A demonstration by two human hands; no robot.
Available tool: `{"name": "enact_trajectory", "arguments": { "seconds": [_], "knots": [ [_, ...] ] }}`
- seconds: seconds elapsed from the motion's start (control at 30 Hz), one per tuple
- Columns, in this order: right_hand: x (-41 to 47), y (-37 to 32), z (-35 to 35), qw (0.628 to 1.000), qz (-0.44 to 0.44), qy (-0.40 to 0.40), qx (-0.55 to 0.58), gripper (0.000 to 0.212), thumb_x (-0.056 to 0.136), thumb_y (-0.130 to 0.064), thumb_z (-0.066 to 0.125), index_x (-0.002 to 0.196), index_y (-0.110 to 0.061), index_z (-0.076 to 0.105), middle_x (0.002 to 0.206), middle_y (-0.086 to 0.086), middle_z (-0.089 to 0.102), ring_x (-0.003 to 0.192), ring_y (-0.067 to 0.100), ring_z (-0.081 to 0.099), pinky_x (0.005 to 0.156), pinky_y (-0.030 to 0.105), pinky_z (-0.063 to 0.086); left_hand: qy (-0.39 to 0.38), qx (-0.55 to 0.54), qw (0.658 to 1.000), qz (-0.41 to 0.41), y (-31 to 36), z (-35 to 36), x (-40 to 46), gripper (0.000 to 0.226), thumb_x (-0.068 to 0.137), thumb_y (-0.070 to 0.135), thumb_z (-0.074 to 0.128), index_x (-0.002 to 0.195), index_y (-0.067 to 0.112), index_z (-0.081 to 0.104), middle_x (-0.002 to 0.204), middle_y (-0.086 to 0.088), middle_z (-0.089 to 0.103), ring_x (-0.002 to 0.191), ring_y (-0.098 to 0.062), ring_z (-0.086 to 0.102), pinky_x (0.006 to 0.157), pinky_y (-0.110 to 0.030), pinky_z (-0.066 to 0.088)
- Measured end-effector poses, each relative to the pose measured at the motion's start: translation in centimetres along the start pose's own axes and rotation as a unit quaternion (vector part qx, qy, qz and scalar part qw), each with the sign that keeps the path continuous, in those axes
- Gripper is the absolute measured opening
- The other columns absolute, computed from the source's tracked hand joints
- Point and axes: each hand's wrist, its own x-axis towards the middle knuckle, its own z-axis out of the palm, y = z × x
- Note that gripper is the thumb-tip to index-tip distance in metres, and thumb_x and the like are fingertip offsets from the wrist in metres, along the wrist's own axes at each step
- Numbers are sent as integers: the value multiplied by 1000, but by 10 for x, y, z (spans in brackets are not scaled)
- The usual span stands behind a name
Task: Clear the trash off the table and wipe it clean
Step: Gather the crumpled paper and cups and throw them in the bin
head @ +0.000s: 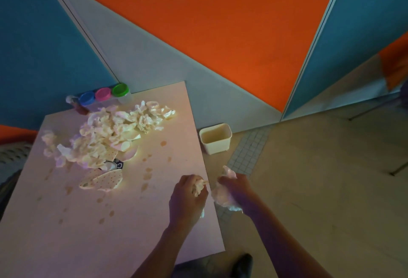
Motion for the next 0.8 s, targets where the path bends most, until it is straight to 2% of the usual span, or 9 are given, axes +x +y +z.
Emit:
{"name": "enact_trajectory", "arguments": {
  "seconds": [0.07, 0.17, 0.27, 0.33, 0.4, 0.5, 0.6, 0.7, 0.8],
  "knots": [
    [-1, 0, -17, 1000, -11, 14, -15, 17, 84, -13, 68, 96, -2, 68, 76, 11, 67, 62, 22, 64, 57, 26, 50, -7, 2, 1000, 7, 12, 10, 0, 32, 88, 43, 74, 115, 26, 66, 116, 11, 67, 98, -11, 65, 79, -27, 59],
    [3, 2, -37, 999, -25, 33, -7, 14, 82, -10, 66, 93, -4, 70, 69, 8, 66, 61, 23, 64, 62, 34, 52, -22, 6, 1000, 14, 24, 22, 4, 29, 89, 49, 69, 112, 32, 65, 115, 14, 66, 98, -11, 64, 77, -30, 59],
    [5, -1, -50, 998, -44, 33, -12, 16, 81, -12, 65, 98, -13, 66, 77, 8, 67, 67, 24, 65, 63, 35, 53, -26, 4, 999, 18, 34, 32, 10, 25, 89, 46, 70, 111, 34, 65, 113, 16, 64, 98, -9, 63, 74, -23, 52],
    [9, -2, -57, 998, -48, 32, -20, 24, 81, -14, 65, 103, -24, 65, 86, 8, 69, 76, 28, 69, 68, 40, 57, -27, -3, 999, 20, 40, 42, 17, 24, 88, 45, 70, 109, 35, 64, 110, 17, 64, 96, -9, 63, 73, -24, 53],
    [16, -5, -66, 998, -45, 35, -25, 29, 80, -14, 64, 105, -29, 67, 86, 9, 71, 76, 27, 70, 72, 43, 59, -33, -13, 999, 23, 46, 52, 26, 24, 87, 47, 69, 108, 35, 63, 110, 18, 63, 97, -9, 63, 76, -29, 57],
    [30, -13, -82, 998, -32, 41, -30, 19, 84, -13, 63, 97, -21, 74, 82, 8, 73, 71, 23, 71, 70, 39, 59, -39, -30, 999, 18, 52, 70, 42, 27, 87, 49, 65, 110, 35, 63, 114, 20, 63, 100, -7, 63, 79, -30, 57],
    [46, -26, -96, 997, -25, 50, -43, 9, 88, -16, 65, 90, -12, 72, 78, 8, 71, 67, 21, 67, 71, 38, 58, -46, -44, 998, 5, 60, 88, 59, 25, 88, 45, 69, 110, 34, 65, 113, 21, 62, 95, -3, 62, 72, -16, 48],
    [71, -38, -109, 996, -8, 47, -71, 14, 89, -18, 64, 92, -5, 70, 77, 8, 69, 66, 21, 65, 66, 34, 55, -46, -63, 997, -26, 67, 107, 81, 23, 87, 41, 72, 108, 34, 66, 110, 20, 62, 89, 0, 60, 66, -5, 37],
    [93, -52, -120, 994, 0, 34, -99, 18, 86, -20, 67, 91, -2, 69, 78, 13, 70, 65, 22, 65, 66, 36, 55, -26, -86, 995, -47, 74, 120, 99, 21, 85, 36, 75, 104, 32, 68, 106, 16, 64, 87, -3, 62, 67, -7, 42]
  ]
}}
